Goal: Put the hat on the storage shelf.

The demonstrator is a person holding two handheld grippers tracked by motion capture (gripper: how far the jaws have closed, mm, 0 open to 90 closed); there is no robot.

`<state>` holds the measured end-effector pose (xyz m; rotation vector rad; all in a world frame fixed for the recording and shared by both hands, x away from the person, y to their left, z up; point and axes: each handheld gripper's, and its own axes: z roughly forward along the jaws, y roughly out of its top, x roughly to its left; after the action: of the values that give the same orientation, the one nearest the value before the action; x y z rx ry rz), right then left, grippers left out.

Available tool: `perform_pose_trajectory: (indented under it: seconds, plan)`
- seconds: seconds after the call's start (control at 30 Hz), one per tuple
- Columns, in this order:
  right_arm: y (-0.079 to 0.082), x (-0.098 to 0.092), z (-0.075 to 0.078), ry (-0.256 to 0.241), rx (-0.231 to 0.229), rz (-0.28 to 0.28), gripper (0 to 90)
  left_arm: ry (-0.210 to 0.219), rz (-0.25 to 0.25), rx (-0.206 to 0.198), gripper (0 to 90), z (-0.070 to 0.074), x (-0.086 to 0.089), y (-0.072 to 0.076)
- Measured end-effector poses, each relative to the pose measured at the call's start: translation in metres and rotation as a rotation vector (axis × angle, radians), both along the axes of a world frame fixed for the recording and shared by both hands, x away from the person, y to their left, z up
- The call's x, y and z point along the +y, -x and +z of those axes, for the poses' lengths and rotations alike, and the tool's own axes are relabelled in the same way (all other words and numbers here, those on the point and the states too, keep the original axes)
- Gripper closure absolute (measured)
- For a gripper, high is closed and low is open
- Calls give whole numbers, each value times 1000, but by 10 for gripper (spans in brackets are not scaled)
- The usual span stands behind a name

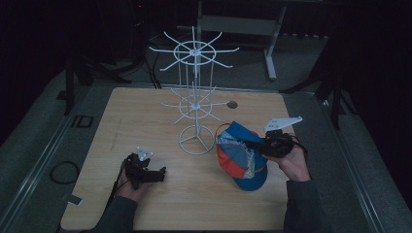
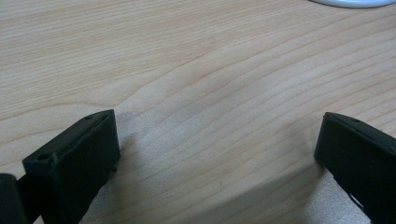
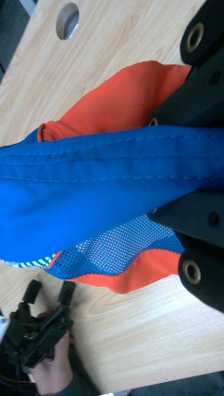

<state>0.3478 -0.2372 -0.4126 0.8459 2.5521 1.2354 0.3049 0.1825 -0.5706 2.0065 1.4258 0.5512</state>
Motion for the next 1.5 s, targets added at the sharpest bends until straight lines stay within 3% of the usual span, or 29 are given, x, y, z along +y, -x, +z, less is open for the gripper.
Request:
perform_pose_trajectory:
  seconds: [0.53, 1.5]
  plan:
    - [7, -3, 15, -56, -32, 10, 874, -2, -2, 1, 1, 0, 0, 0]
    - [20, -12, 31, -55, -69, 23, 873, -2, -2, 1, 1, 0, 0, 0]
